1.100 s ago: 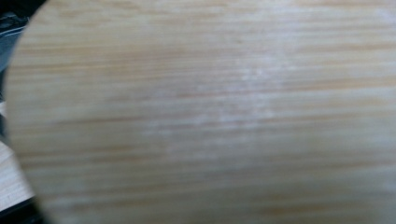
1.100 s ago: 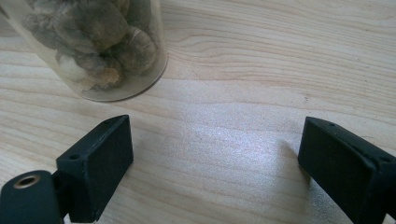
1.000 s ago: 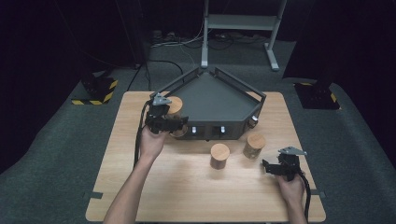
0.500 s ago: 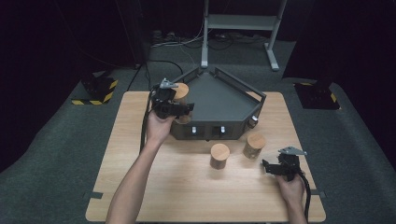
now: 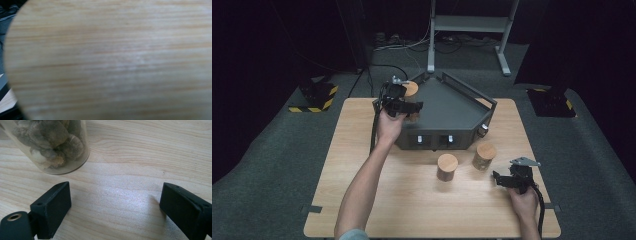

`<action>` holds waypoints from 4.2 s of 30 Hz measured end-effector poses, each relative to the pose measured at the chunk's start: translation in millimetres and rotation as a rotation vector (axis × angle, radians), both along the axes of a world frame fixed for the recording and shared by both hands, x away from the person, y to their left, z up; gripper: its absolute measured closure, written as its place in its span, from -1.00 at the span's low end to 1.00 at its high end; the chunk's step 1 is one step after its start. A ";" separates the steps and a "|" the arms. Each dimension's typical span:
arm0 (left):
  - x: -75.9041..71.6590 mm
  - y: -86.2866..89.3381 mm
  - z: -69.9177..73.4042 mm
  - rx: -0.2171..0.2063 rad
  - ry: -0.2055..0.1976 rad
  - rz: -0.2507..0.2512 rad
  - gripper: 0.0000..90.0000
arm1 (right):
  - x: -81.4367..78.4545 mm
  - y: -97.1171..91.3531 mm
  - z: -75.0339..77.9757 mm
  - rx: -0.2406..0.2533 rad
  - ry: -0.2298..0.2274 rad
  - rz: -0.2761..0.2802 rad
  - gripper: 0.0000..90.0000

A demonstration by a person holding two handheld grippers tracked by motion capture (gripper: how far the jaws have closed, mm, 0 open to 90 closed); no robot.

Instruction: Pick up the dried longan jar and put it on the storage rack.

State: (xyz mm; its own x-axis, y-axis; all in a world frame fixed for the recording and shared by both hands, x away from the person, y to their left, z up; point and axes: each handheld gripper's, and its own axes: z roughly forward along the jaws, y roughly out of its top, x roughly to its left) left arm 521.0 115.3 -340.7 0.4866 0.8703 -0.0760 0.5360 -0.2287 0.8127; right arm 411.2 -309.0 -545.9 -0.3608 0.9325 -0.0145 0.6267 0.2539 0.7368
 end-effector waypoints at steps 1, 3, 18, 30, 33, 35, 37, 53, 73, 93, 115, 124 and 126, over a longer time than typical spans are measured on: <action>1.7 -1.2 -1.4 0.000 0.004 0.002 -0.42 | 0.0 0.0 0.0 0.000 0.000 0.000 -0.78; 5.2 -2.9 -3.4 0.008 0.008 0.004 -0.42 | 0.0 0.0 0.0 0.000 0.000 0.000 -0.78; 24.0 -15.9 -20.3 0.017 0.039 0.028 -0.42 | 0.0 -0.1 -0.1 -0.001 -0.001 0.001 -0.78; 33.7 -24.9 -28.1 0.053 0.047 0.039 -0.42 | 0.0 0.0 0.0 0.000 -0.001 0.001 -0.77; 34.8 -25.3 -29.7 0.058 0.050 0.043 -0.42 | 0.0 0.0 0.0 -0.001 -0.001 0.001 -0.78; 36.2 -25.5 -31.7 0.067 0.055 0.044 -0.42 | 0.0 -0.1 0.0 -0.001 -0.001 0.001 -0.77; 36.5 -25.6 -32.6 0.064 0.052 0.048 -0.42 | 0.0 -0.1 -0.1 -0.001 -0.001 0.001 -0.77; 30.3 -31.7 -37.7 0.108 0.007 0.031 -0.42 | 0.0 -0.1 0.0 -0.001 -0.001 0.001 -0.77; 23.6 -29.4 -39.3 0.115 -0.012 0.035 -0.78 | 0.0 -0.1 0.0 -0.001 -0.001 0.001 -0.77; 0.6 -13.0 -38.6 0.104 -0.032 0.021 -0.82 | 0.0 -0.1 0.0 -0.001 -0.001 0.001 -0.78; -26.3 0.3 -43.7 0.110 -0.038 0.014 -0.80 | 0.1 -0.1 0.0 -0.001 -0.002 0.002 -0.78; -34.7 3.6 -45.8 0.101 -0.038 0.008 -0.80 | 0.0 0.0 0.0 0.000 0.000 0.000 -0.77; -36.4 4.5 -46.3 0.101 -0.039 0.007 -0.80 | 0.0 0.0 0.0 0.000 0.000 0.000 -0.78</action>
